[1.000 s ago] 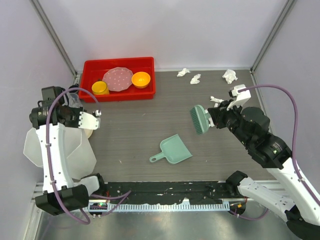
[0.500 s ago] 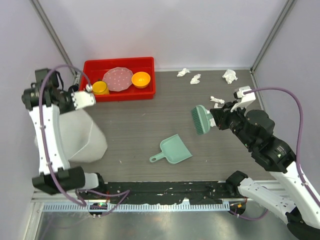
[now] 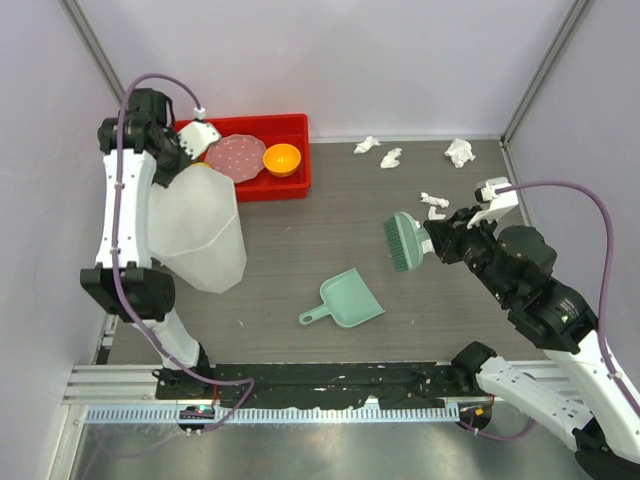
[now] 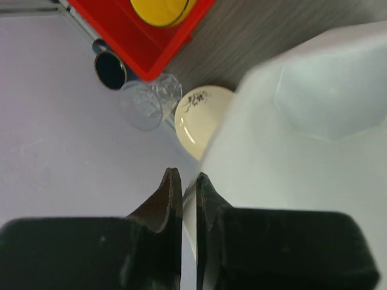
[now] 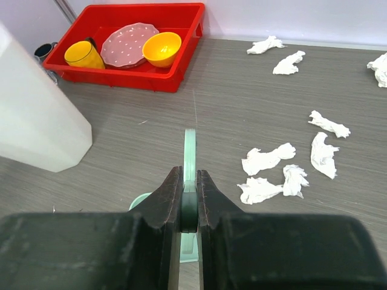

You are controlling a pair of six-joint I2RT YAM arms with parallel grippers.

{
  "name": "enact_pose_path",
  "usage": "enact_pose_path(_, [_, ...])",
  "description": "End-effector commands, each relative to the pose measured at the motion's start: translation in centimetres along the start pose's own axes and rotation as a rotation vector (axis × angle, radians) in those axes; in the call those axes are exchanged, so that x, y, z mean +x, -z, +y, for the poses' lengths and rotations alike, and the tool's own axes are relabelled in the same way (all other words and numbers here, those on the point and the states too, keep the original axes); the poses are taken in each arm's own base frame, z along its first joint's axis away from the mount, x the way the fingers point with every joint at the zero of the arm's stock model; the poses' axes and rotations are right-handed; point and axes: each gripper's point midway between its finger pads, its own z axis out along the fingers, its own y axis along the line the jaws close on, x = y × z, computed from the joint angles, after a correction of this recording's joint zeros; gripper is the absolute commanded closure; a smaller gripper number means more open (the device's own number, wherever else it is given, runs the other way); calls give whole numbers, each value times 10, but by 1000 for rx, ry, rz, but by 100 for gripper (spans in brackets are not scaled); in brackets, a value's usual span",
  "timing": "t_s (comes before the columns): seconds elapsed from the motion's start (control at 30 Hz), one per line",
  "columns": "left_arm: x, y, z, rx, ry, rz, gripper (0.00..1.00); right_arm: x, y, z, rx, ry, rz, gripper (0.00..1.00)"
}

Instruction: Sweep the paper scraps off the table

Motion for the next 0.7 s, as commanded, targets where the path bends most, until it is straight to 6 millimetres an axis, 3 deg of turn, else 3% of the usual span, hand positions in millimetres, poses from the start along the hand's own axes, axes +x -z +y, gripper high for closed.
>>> enact_pose_path(0.0, [-2,-6,-72,347,226,70,100,-12,8,-4,14,-13,-58,99])
enact_pose_path(0.2, [-30,-27,-74,299,208,83,100,-13,13,-9,32,-5,-65,99])
enact_pose_path(0.33, [-36,-34,-47,172,229,74,100,-17,18,-10,31,-11,-80,99])
enact_pose_path(0.53, [-48,-25,-12,8,256,5,100,-16,22,-12,39,-7,-79,99])
enact_pose_path(0.67, [-47,-31,-11,22,246,40,100,-15,22,-10,28,-14,-73,99])
